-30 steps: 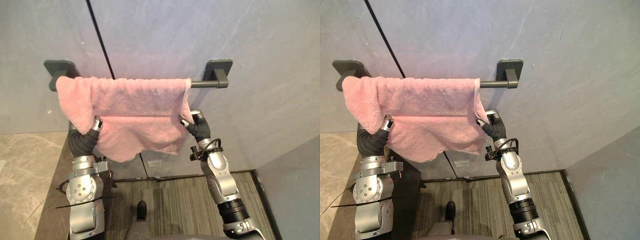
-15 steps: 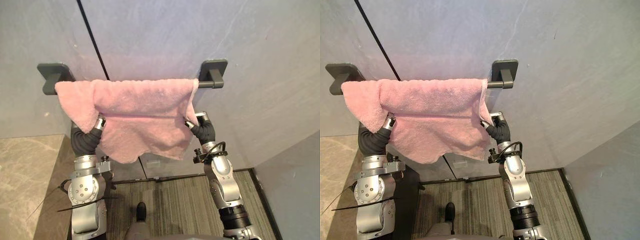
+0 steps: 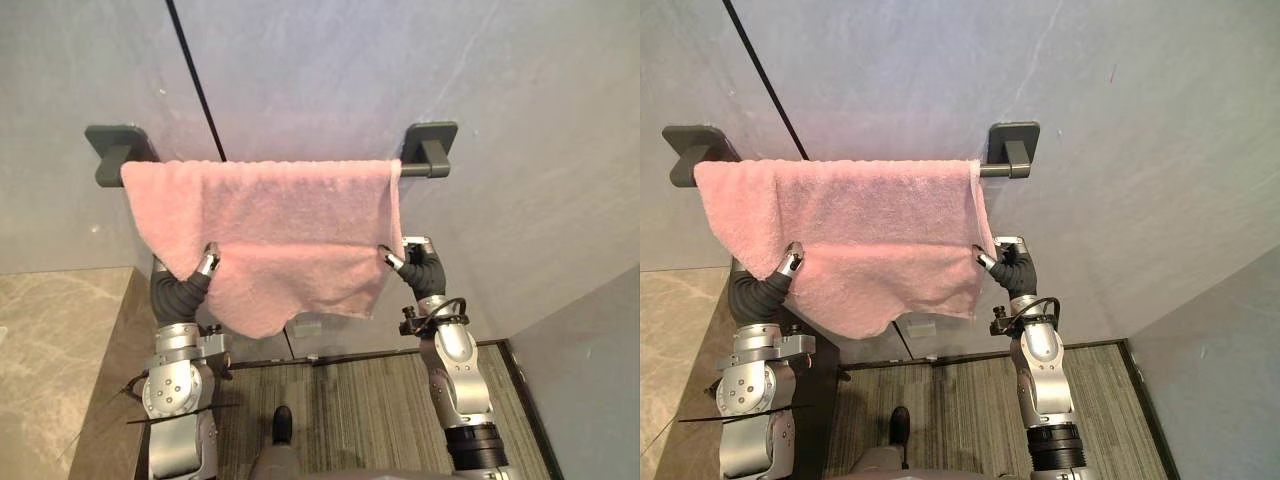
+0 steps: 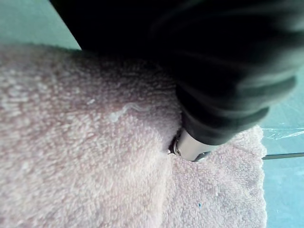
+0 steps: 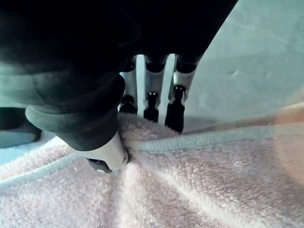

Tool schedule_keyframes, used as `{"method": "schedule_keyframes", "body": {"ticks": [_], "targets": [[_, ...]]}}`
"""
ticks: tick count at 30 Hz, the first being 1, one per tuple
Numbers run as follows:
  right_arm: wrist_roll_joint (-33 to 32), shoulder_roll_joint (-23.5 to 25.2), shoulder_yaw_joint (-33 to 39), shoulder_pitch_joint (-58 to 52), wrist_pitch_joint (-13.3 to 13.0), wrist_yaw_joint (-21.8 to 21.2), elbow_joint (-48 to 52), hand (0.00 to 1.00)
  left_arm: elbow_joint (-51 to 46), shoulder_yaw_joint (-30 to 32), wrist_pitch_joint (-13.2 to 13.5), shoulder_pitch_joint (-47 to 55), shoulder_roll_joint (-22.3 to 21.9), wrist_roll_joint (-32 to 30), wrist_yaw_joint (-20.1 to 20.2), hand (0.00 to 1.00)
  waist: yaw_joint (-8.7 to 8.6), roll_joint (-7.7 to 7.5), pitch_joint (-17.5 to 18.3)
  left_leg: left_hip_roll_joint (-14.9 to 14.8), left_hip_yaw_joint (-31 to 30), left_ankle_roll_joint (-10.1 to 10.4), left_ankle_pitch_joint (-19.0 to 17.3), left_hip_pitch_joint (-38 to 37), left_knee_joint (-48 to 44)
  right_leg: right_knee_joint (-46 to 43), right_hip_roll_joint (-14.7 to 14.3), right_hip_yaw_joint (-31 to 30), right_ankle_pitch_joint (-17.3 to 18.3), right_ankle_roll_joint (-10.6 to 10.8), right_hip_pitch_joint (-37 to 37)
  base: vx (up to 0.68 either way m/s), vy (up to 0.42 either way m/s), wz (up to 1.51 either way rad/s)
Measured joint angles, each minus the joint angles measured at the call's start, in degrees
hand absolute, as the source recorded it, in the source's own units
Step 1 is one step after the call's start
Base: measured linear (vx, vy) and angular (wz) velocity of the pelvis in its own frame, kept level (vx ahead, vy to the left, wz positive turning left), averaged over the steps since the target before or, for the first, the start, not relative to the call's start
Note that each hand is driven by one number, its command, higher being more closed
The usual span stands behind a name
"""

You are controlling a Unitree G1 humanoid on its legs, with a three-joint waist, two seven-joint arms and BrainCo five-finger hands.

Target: Organize washtable

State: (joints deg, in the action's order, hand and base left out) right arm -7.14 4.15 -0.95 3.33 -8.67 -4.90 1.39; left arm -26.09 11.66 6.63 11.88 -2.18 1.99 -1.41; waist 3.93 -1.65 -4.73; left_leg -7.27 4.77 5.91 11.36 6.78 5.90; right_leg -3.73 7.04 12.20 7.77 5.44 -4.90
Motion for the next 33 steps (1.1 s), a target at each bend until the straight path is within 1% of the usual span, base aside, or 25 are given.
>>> {"method": "schedule_keyframes", "body": {"ticks": [7, 10, 14, 16, 19, 21, 23, 26, 28, 30, 33], "targets": [[-0.84, -0.01, 1.6, -6.47, 0.06, 1.0, -1.22, 0.0, 4.72, -0.08, -0.15, 3.68, -0.7, 0.02, 0.2, 0.0, -0.02, 0.06, 1.2, -0.08, 0.11, 0.01, -0.02, -0.32, 0.01, 0.01, 0.01, 0.02, 0.0, 0.02, -0.18, 0.0, 0.0, 0.0], [-1.36, -0.04, 1.84, -12.0, 0.47, 0.7, -3.56, 0.0, 5.38, -0.38, -1.23, 7.28, -1.15, 0.01, 1.68, 0.0, -0.01, 0.11, 1.87, -0.15, 0.21, 0.01, -0.02, -0.32, 0.02, 0.08, -0.04, 0.07, -0.01, 0.03, -0.21, 0.0, 0.0, 0.0], [-1.4, -0.06, 1.91, -19.21, 1.34, -1.98, -3.62, 0.0, 5.4, -0.48, -1.94, 12.58, -1.4, 0.01, 4.68, 0.0, 0.0, 0.2, 2.07, -0.35, 0.54, 0.02, -0.03, -0.64, 0.02, 0.18, -0.18, 0.19, -0.05, 0.1, -0.58, 0.0, 0.0, 0.0], [-1.42, -0.04, 1.63, -22.94, 1.66, -3.88, -3.63, 0.0, 5.39, -0.2, -2.25, 14.93, -2.31, -0.01, 6.1, 0.0, 0.02, 0.16, 2.6, -0.5, 0.69, 0.04, -0.07, -0.8, 0.02, 0.55, -0.28, 0.26, -0.19, 0.31, -0.91, 0.0, 0.0, 0.0], [-1.39, -0.12, 1.01, -25.85, 2.03, -5.72, -4.29, 0.0, 5.39, 0.08, -2.48, 17.2, -2.94, -0.48, 7.34, 0.0, -0.01, 0.21, 3.15, -0.77, 1.18, 0.06, -0.49, -0.81, 0.02, 0.75, -0.35, 0.27, -0.22, 0.34, -0.93, 0.0, 0.0, 0.0], [-1.29, -0.24, 0.2, -28.57, 2.96, -7.92, -4.73, 0.0, 5.39, 0.27, -2.56, 19.22, -3.86, -0.6, 7.8, 0.0, 0.06, 0.29, 3.51, -0.86, 1.29, 0.06, -0.54, -0.86, 0.02, 0.75, -0.33, 0.27, -0.22, 0.35, -0.94, -0.02, -0.001, -0.01], [-1.26, -0.61, -0.56, -29.98, 3.03, -9.17, -4.89, 0.0, 5.39, 0.58, -2.61, 20.86, -4.44, -0.65, 8.5, 0.0, 0.03, 0.35, 3.56, -0.92, 1.48, 0.07, -0.55, -0.92, 0.01, 0.75, -0.3, 0.22, -0.22, 0.37, -0.93, -0.01, 0.0, -0.02], [-1.0, -1.46, -3.01, -31.04, 4.28, -11.68, -5.74, 0.0, 5.47, 0.59, -3.19, 22.96, -4.63, -0.83, 10.35, 0.0, 0.09, 0.27, 3.61, -0.98, 1.68, 0.07, -0.55, -1.01, 0.01, 0.73, -0.16, 0.15, -0.23, 0.42, -0.93, -0.01, 0.0, -0.01], [0.01, -2.47, -5.03, -31.18, 4.9, -12.64, -5.84, 0.0, 5.54, 0.01, -3.55, 23.94, -4.53, -2.5, 11.3, 0.0, 0.1, 0.2, 3.7, -0.96, 1.72, 0.07, -0.55, -1.03, 0.0, 0.66, -0.09, 0.15, -0.24, 0.45, -0.93, 0.0, 0.0, 0.0], [0.99, -3.7, -7.95, -31.14, 5.16, -13.18, -5.84, 0.0, 6.33, -1.59, -3.6, 25.13, -3.57, -3.28, 12.69, 0.0, 0.11, 0.13, 3.89, -0.92, 1.75, 0.06, -0.55, -1.04, 0.0, 0.61, -0.05, 0.15, -0.21, 0.51, -0.93, 0.0, 0.0, 0.0], [0.95, -5.7, -13.4, -30.86, 5.41, -14.28, -4.42, 0.0, 6.67, -9.68, -3.97, 28.08, 1.05, -1.59, 16.04, 0.0, 0.15, -0.05, 4.05, -0.85, 1.75, 0.07, -0.56, -1.04, 0.0, 0.51, -0.03, 0.23, 0.03, 0.84, -0.93, 0.0, 0.0, 0.0]]}}
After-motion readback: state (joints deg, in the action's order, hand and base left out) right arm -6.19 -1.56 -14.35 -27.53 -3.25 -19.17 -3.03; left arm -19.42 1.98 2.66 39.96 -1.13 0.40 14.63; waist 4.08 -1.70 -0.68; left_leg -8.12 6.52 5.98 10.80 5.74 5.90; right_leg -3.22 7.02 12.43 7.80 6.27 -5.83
